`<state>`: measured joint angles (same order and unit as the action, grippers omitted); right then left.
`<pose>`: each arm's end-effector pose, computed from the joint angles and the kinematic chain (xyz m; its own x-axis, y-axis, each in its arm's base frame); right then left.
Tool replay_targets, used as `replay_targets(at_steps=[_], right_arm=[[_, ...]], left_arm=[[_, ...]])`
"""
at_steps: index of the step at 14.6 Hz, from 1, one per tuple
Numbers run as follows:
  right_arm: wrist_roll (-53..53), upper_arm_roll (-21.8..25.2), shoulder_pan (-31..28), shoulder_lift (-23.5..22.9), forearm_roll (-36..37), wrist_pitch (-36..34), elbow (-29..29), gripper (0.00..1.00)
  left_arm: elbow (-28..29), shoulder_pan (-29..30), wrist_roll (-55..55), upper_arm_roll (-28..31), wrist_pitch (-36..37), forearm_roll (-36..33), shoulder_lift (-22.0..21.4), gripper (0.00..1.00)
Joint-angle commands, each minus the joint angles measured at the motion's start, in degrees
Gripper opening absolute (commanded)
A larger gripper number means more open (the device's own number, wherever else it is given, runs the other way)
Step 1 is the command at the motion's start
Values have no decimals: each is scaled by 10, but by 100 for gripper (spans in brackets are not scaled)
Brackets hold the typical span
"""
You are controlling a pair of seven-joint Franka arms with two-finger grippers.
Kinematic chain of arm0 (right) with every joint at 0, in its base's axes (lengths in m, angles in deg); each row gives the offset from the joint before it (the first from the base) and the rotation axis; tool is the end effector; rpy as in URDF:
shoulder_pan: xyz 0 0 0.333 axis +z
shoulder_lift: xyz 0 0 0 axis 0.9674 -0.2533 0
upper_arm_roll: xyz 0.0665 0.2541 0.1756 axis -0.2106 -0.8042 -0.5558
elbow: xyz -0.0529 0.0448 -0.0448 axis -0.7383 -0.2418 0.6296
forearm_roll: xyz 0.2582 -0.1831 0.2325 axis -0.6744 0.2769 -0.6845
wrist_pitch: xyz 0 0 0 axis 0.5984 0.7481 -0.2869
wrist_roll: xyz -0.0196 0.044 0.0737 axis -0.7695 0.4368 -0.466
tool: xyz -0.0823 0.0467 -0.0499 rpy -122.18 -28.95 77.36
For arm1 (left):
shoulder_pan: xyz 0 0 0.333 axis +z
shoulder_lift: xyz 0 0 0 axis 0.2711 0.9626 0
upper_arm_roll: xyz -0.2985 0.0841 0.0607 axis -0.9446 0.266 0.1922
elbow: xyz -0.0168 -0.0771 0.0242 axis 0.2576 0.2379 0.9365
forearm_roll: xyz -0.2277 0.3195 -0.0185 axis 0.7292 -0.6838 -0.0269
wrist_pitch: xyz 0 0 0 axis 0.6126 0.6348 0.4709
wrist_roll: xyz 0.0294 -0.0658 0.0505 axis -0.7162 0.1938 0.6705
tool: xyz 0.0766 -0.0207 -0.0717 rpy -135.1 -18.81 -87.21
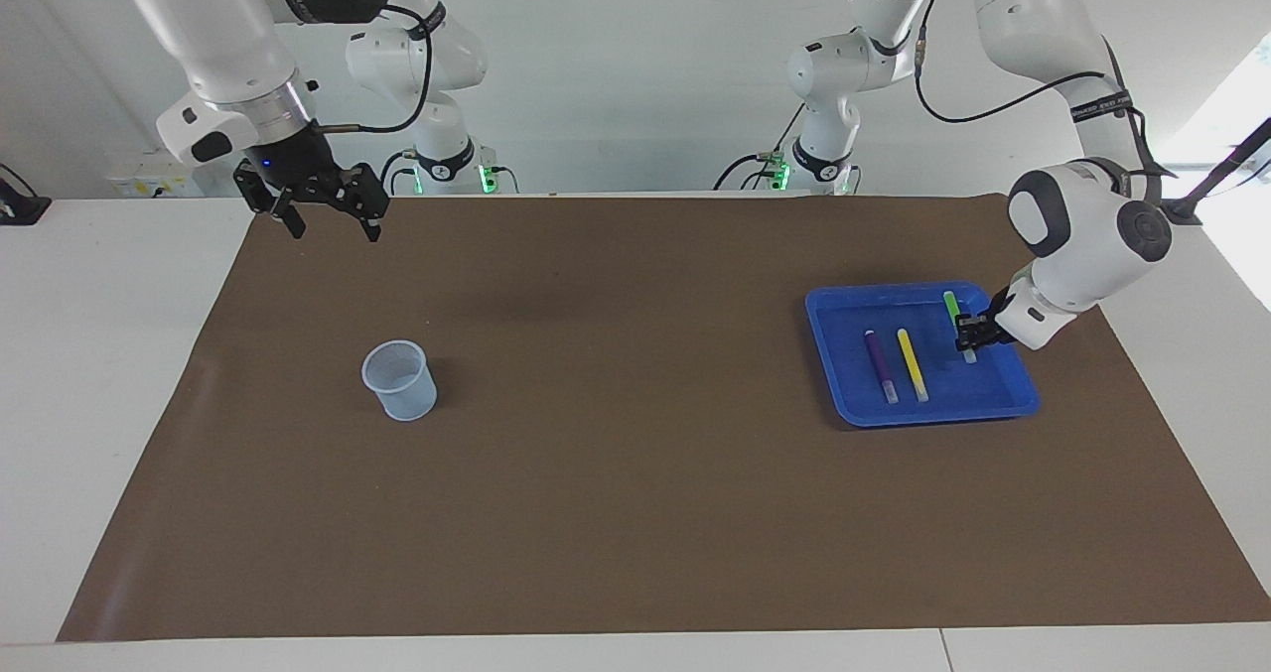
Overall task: Transfer and insert pens with both arms
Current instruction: 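Lift the green pen with the left gripper while the right gripper approaches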
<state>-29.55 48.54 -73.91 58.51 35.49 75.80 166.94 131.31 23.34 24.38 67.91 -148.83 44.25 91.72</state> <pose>0.5446 0.0221 0.6137 0.9940 -0.1096 0.0006 -0.1096 -0.9938 -0.0183 0.5915 0.0284 0.4091 0.9687 0.0482 -0.2436 0.0658 -0.9957 0.0648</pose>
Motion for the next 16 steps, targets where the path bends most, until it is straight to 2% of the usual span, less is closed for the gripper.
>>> replay_targets(at_steps=[1, 5, 8, 11, 14, 16], right_arm=[[-10, -5, -3, 6, -6, -5, 5, 100], [-9, -9, 3, 7, -21, 1, 6, 100], [-6, -21, 3, 7, -89, 6, 7, 100], [48, -47, 7, 7, -129, 56, 17, 100], [80, -54, 22, 12, -227, 97, 32, 100], [100, -54, 49, 12, -262, 125, 32, 100]], left_arm=[[-69, -43, 126, 2, 84, 43, 4, 0], [-114, -45, 329, -25, 140, 151, -3, 0], [-109, -46, 487, -43, 140, 250, -24, 0], [-105, -46, 641, -85, 128, 312, -28, 0], [-69, -52, 770, -101, 80, 391, -48, 0], [-24, -65, 802, -103, 43, 459, -69, 0]])
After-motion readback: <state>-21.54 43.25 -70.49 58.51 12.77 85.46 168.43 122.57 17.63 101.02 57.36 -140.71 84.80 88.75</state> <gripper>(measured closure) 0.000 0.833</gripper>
